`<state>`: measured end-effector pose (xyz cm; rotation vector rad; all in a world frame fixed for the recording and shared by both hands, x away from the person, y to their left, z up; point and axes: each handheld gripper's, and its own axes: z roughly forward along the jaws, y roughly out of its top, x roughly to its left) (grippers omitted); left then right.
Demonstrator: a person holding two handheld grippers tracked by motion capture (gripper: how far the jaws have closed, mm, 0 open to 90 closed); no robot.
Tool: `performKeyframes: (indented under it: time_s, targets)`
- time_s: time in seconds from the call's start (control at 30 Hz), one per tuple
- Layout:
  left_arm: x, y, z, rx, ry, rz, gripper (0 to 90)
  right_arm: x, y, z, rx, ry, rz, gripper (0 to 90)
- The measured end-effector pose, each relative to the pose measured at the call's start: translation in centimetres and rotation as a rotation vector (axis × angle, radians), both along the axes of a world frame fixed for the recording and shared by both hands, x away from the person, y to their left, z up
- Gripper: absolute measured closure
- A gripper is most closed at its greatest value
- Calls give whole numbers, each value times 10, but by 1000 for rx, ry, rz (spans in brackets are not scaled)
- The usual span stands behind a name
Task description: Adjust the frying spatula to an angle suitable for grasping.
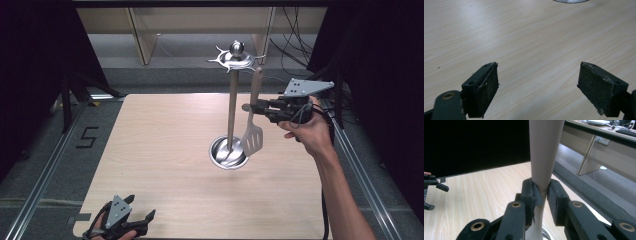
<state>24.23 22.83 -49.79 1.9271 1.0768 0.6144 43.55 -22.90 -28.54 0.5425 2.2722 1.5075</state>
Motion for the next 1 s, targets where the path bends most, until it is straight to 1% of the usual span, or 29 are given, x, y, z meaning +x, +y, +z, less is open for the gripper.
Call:
performKeyframes:
  time_s: [0.07,0.1,0.13,0.23,0.27,0.3,0.33,0.43,0.47,0.53,0.57,0.63,0.67,0.73,0.77,0.8,0.83,0.87,0.9,0.93,0.97,1.0]
  targets:
    - [0,0,0,0,0,0,158,1,1,0,2,2,-1,765]
    - [0,0,0,-6,-1,2,158,2,2,0,0,7,14,765]
    - [1,0,0,4,-13,-8,159,3,2,0,-4,4,9,765]
    - [0,0,0,5,-10,-7,158,4,3,-1,-4,4,7,765]
    - [0,0,0,4,-12,-8,158,5,4,-1,0,-5,0,764]
    - [0,0,0,4,-12,-8,158,5,4,-1,0,-5,0,764]
    - [0,0,0,-3,-3,1,158,6,5,0,-7,4,10,764]
    - [0,-1,-1,-15,-2,7,158,7,6,0,-5,-4,3,764]
    - [0,0,0,2,-9,-6,158,6,6,1,-8,19,9,764]
    - [-1,0,0,-3,-1,1,158,7,8,1,-6,33,11,763]
    - [-1,0,0,-9,-1,0,158,8,8,1,-7,17,19,763]
    - [-1,0,0,-7,-2,-1,158,8,9,1,-11,21,18,763]
    - [-1,0,0,-7,-1,0,158,8,10,0,-3,5,3,761]
    - [-1,0,0,-1,-1,-2,158,9,9,0,1,1,3,759]
    - [-1,0,0,6,-2,-3,158,8,8,0,2,31,0,757]
    - [0,1,0,18,-8,-12,158,7,8,0,4,41,-2,756]
    - [0,1,0,18,-8,-12,158,7,8,0,4,41,-2,756]
    - [-1,2,1,30,3,-9,158,8,7,0,8,31,-5,753]
    - [-1,2,1,30,3,-9,158,8,6,0,8,24,-6,751]
    - [0,0,0,7,-7,-11,158,8,6,0,8,24,-6,751]
    - [0,1,0,17,-3,-13,158,7,6,0,9,27,-5,749]
    - [-1,0,0,11,1,-6,158,7,4,-1,15,31,-13,728]
